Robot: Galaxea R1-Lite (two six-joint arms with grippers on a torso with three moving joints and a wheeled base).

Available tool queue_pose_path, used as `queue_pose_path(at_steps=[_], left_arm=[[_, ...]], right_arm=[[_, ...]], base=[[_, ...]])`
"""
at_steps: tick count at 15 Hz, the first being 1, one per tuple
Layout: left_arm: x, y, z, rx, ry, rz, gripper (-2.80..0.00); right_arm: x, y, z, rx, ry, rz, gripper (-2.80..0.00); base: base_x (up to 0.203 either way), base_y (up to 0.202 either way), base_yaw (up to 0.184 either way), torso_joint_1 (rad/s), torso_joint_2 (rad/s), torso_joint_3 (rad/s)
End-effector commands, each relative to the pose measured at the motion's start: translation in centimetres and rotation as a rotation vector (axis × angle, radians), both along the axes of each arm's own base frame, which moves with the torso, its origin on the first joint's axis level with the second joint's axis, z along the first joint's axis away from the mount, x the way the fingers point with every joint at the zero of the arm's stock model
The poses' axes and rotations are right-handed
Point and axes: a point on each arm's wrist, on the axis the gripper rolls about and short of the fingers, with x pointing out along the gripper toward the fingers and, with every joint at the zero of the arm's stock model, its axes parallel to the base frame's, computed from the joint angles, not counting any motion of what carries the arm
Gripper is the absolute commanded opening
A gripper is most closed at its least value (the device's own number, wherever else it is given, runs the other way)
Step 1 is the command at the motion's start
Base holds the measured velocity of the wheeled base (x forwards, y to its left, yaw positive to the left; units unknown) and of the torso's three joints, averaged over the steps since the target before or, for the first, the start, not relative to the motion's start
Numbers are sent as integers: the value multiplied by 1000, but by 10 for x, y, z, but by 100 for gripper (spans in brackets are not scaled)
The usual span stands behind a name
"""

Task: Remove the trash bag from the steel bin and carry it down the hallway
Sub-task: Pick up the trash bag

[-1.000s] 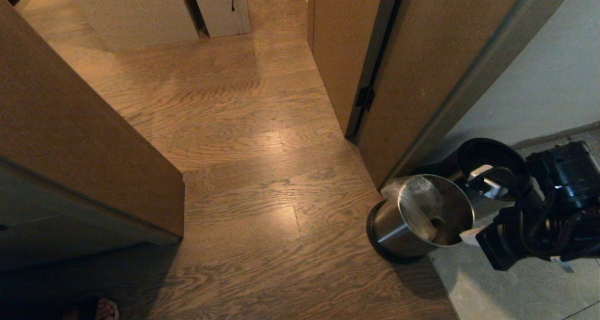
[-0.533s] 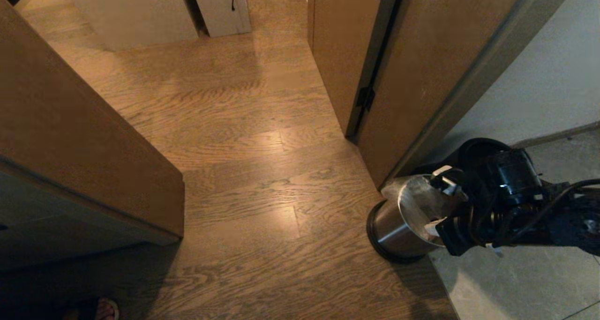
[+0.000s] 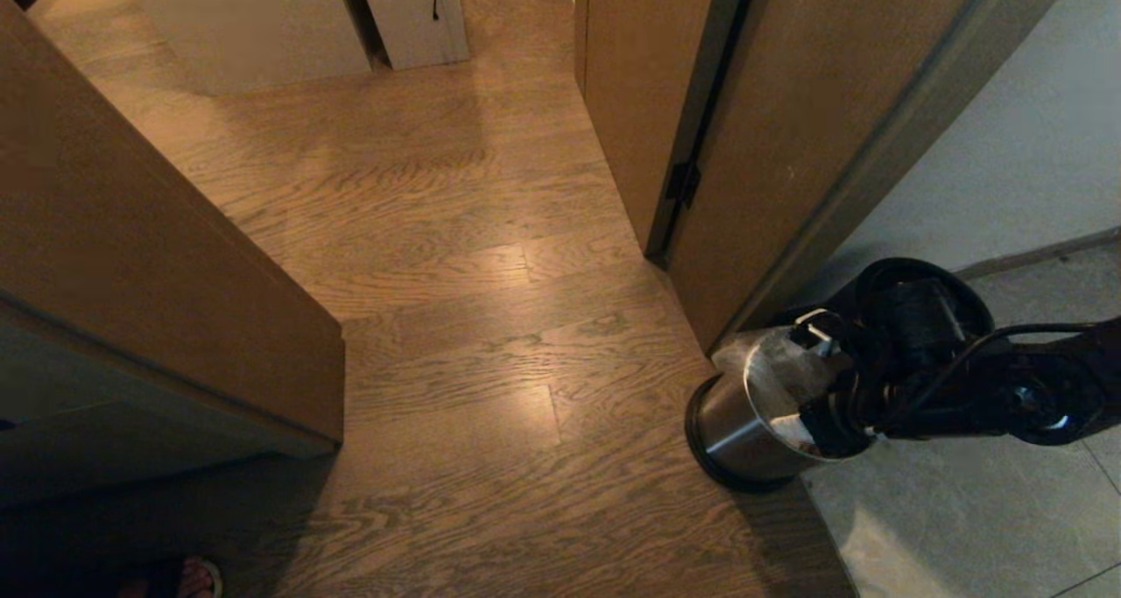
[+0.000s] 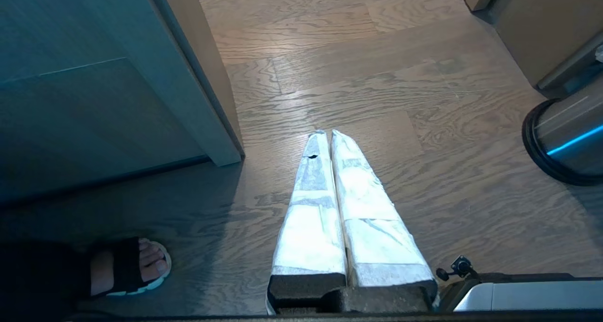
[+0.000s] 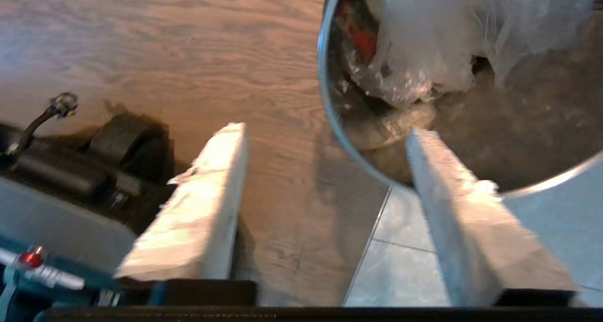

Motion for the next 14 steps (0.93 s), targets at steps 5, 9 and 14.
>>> queue_pose_path(at_steps=[5,9,14], left_arm=[[0,0,0,-1,0,1,-280],[0,0,0,-1,0,1,-280],[0,0,0,-1,0,1,-280]], right_arm=[[34,-8,-14,14,-49,-33,0],[48,-25,-14,0,-121,-61,0],[62,-44,-24,-20,-124,-69,0]], base=[[0,0,0,0,0,0],[0,0,0,0,0,0],[0,0,0,0,0,0]])
